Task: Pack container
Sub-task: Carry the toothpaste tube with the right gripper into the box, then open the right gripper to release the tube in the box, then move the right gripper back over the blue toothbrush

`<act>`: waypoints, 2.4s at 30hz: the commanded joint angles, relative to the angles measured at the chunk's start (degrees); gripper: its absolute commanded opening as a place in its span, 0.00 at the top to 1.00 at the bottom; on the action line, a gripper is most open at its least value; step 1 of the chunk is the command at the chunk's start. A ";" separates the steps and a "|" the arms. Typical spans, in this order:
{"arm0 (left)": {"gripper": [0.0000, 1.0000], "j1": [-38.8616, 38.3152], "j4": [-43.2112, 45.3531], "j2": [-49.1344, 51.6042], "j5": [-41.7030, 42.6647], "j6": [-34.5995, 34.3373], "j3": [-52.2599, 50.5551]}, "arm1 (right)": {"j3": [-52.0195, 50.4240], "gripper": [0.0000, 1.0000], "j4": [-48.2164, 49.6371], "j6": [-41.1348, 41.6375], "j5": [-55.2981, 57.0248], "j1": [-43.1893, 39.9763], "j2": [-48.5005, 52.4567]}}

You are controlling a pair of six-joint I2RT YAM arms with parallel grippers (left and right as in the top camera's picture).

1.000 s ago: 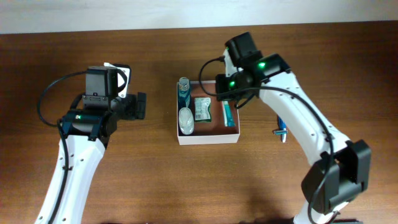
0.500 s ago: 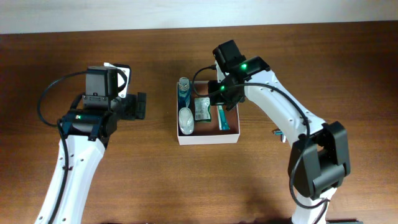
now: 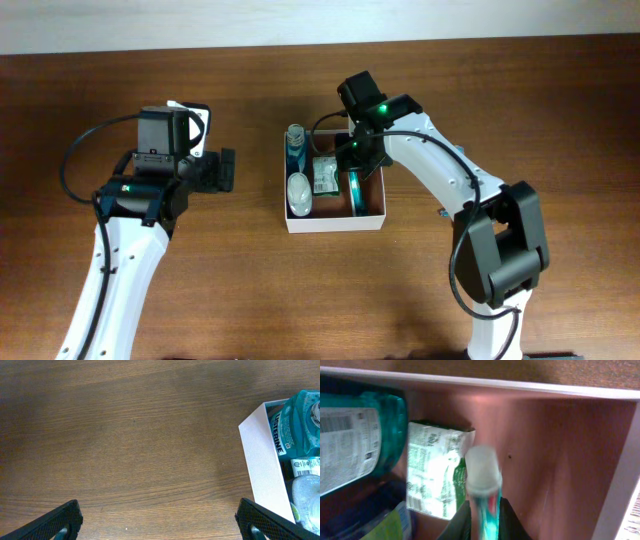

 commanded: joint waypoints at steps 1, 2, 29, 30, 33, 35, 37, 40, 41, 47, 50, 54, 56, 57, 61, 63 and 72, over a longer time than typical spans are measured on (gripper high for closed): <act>0.01 0.17 0.13 0.28 0.42 0.92 0.20 | 0.63 0.84 0.33 -0.35 1.81 0.11 1.57; 0.01 0.17 0.13 0.28 0.42 0.92 0.20 | 0.63 0.84 0.37 -0.37 1.81 0.11 1.77; 0.00 0.17 0.15 0.28 0.42 0.90 0.20 | 0.72 0.83 -8.63 -4.04 4.24 -8.44 -18.97; 0.00 0.17 0.15 0.28 0.42 0.92 0.20 | 0.72 0.78 -9.90 -4.04 5.05 -9.88 -19.28; 0.01 0.17 0.15 0.28 0.42 0.92 0.20 | 0.70 0.62 -13.40 -4.07 6.82 -13.84 -18.99; 0.00 0.17 0.15 0.28 0.42 0.90 0.20 | 0.63 0.54 -15.43 -4.07 8.11 -16.37 -18.23; 0.01 0.17 0.13 0.28 0.42 0.92 0.20 | 0.59 0.34 -17.09 -4.24 9.01 -18.75 -17.31; 0.01 0.17 0.15 0.28 0.42 0.92 0.20 | 0.24 0.05 -18.23 -4.24 9.11 -21.24 -16.17; 0.01 0.17 0.15 0.28 0.42 0.92 0.20 | -0.11 0.02 -18.25 -4.24 9.11 -21.92 -15.98; 0.00 0.17 0.15 0.28 0.42 0.90 0.20 | -5.53 0.02 -15.69 -4.24 9.14 -23.65 -14.97; 0.00 0.17 0.15 0.28 0.42 0.92 0.20 | -10.03 0.01 -12.15 -4.31 9.14 -23.52 -14.97; 0.00 0.17 0.15 0.28 0.42 0.92 0.20 | -16.20 0.10 -6.67 -6.27 9.07 -23.43 -14.97; 0.00 0.17 0.15 0.28 0.42 0.90 0.20 | -19.10 0.18 -3.78 -8.50 9.11 -23.43 -14.97; 0.00 0.17 0.15 0.28 0.42 0.92 0.20 | -20.52 0.25 -2.40 -9.86 9.11 -23.43 -14.97; 0.01 0.17 0.15 0.28 0.42 0.92 0.20 | -24.11 0.65 1.18 -14.16 9.11 -23.43 -14.97; 0.01 0.17 0.15 0.28 0.42 0.92 0.20 | -24.76 0.74 2.01 -14.34 9.09 -23.43 -14.95; 0.01 0.17 0.15 0.28 0.42 0.92 0.20 | -24.87 0.89 2.51 -14.36 9.11 -23.43 -14.93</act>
